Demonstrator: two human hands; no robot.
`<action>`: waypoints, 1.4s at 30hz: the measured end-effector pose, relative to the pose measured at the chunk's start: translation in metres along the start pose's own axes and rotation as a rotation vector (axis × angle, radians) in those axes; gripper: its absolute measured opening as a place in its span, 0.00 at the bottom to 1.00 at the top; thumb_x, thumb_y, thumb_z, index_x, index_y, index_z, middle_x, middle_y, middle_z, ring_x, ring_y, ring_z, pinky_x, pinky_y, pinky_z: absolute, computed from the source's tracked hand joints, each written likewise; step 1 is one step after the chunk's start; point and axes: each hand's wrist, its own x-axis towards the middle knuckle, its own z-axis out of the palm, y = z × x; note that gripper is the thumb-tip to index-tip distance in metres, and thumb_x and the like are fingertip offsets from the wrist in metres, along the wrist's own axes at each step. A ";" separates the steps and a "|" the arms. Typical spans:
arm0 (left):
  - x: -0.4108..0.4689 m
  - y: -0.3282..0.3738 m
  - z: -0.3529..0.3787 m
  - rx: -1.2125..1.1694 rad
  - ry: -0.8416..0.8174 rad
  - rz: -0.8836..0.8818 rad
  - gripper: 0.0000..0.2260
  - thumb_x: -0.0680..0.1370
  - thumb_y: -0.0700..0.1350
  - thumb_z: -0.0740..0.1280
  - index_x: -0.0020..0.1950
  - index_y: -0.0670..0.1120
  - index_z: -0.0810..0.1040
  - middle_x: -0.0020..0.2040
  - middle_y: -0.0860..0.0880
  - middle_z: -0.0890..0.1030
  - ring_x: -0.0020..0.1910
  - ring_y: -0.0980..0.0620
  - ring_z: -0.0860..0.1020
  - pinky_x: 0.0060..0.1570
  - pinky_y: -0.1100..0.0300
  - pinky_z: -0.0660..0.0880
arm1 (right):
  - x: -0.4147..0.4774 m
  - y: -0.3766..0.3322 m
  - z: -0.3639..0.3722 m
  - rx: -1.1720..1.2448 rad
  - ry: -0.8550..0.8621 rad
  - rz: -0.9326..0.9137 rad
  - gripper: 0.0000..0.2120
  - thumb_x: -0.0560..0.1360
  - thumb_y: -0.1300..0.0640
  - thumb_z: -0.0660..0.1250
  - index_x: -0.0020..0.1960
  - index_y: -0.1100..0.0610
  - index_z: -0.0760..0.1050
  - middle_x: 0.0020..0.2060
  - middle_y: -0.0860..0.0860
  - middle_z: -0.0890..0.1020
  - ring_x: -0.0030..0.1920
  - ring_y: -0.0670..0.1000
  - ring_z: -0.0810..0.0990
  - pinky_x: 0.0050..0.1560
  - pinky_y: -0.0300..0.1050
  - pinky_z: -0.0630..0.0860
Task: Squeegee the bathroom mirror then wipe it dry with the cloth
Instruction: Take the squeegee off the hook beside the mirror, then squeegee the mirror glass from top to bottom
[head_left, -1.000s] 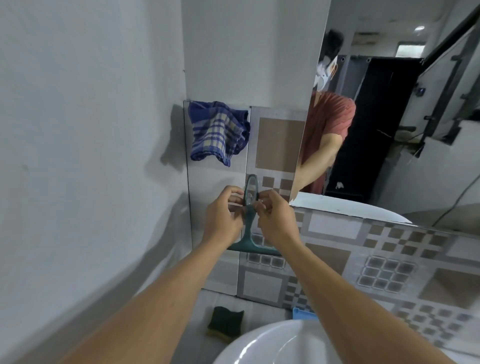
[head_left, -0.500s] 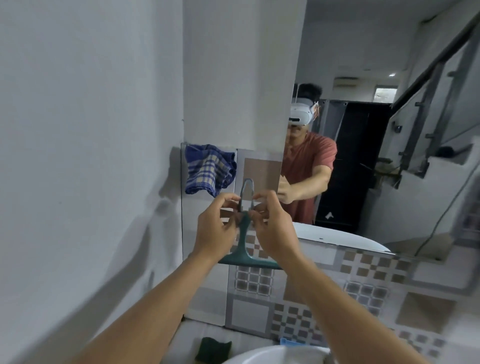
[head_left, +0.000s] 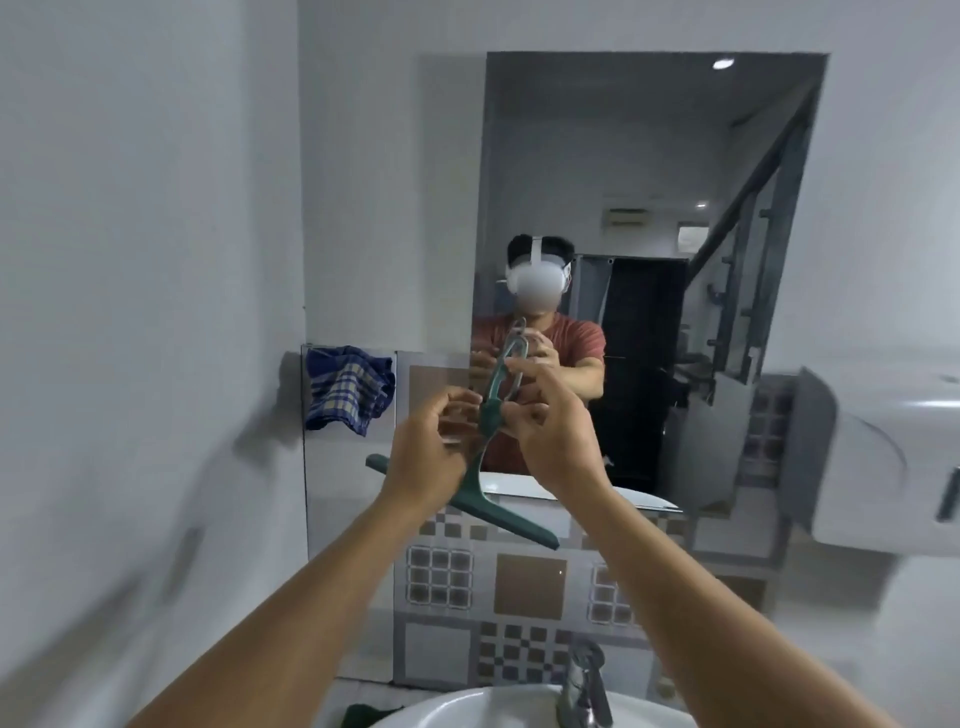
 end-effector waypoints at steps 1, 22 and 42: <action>-0.002 0.007 0.004 0.015 -0.016 0.015 0.15 0.73 0.39 0.76 0.57 0.49 0.77 0.50 0.57 0.82 0.50 0.60 0.82 0.50 0.70 0.79 | -0.002 -0.005 -0.008 0.014 0.014 0.009 0.23 0.77 0.66 0.69 0.66 0.45 0.75 0.45 0.45 0.85 0.44 0.48 0.86 0.47 0.52 0.84; 0.031 0.136 0.042 0.317 -0.117 0.496 0.24 0.70 0.32 0.76 0.65 0.44 0.81 0.55 0.47 0.86 0.49 0.54 0.84 0.54 0.69 0.77 | 0.010 -0.040 -0.176 -0.929 0.093 -0.515 0.23 0.73 0.48 0.74 0.66 0.52 0.78 0.66 0.53 0.78 0.70 0.59 0.69 0.69 0.65 0.67; 0.104 0.165 0.033 0.588 -0.017 0.818 0.11 0.75 0.40 0.72 0.57 0.42 0.84 0.48 0.46 0.86 0.45 0.47 0.81 0.45 0.49 0.81 | 0.070 -0.059 -0.183 -0.969 0.099 -0.584 0.20 0.77 0.44 0.68 0.67 0.48 0.75 0.54 0.49 0.79 0.54 0.53 0.79 0.53 0.52 0.71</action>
